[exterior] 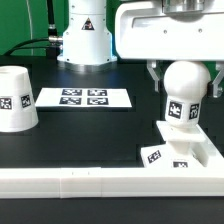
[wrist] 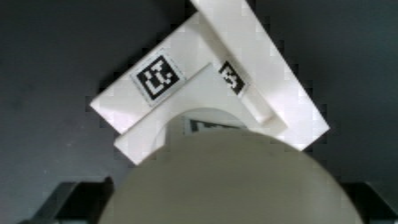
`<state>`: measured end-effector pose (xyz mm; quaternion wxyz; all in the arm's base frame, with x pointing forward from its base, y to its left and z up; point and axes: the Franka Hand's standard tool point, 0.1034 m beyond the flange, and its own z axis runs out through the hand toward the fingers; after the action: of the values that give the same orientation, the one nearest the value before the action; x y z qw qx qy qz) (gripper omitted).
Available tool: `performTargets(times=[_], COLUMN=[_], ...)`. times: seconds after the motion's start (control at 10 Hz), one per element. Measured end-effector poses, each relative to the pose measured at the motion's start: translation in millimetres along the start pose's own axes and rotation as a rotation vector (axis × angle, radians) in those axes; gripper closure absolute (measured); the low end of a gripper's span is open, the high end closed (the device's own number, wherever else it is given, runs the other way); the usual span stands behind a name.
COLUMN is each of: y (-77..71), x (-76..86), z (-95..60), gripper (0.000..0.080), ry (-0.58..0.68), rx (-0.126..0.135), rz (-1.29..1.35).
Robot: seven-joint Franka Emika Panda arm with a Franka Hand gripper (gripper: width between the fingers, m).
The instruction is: Assemble lamp
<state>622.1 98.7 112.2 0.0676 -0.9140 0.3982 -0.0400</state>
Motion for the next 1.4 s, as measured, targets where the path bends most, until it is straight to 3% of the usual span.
performTargets(times=[0.6, 0.8, 1.0, 1.2, 1.4], y=[1.9, 0.8, 1.7, 0.3, 0.0], x=[0.6, -1.0, -1.9, -4.2, -0.3], z=[1.6, 1.7, 1.8, -0.5, -2.4], gripper=[0.0220, 0.0119, 0.0103, 0.0101, 0.0101], ry=[-0.056, -0.059, -0.060, -0.055, -0.049], rx=[0.036, 0.038, 0.035, 0.007, 0.017], rz=[0.366, 0.363, 0.244, 0.015, -0.206])
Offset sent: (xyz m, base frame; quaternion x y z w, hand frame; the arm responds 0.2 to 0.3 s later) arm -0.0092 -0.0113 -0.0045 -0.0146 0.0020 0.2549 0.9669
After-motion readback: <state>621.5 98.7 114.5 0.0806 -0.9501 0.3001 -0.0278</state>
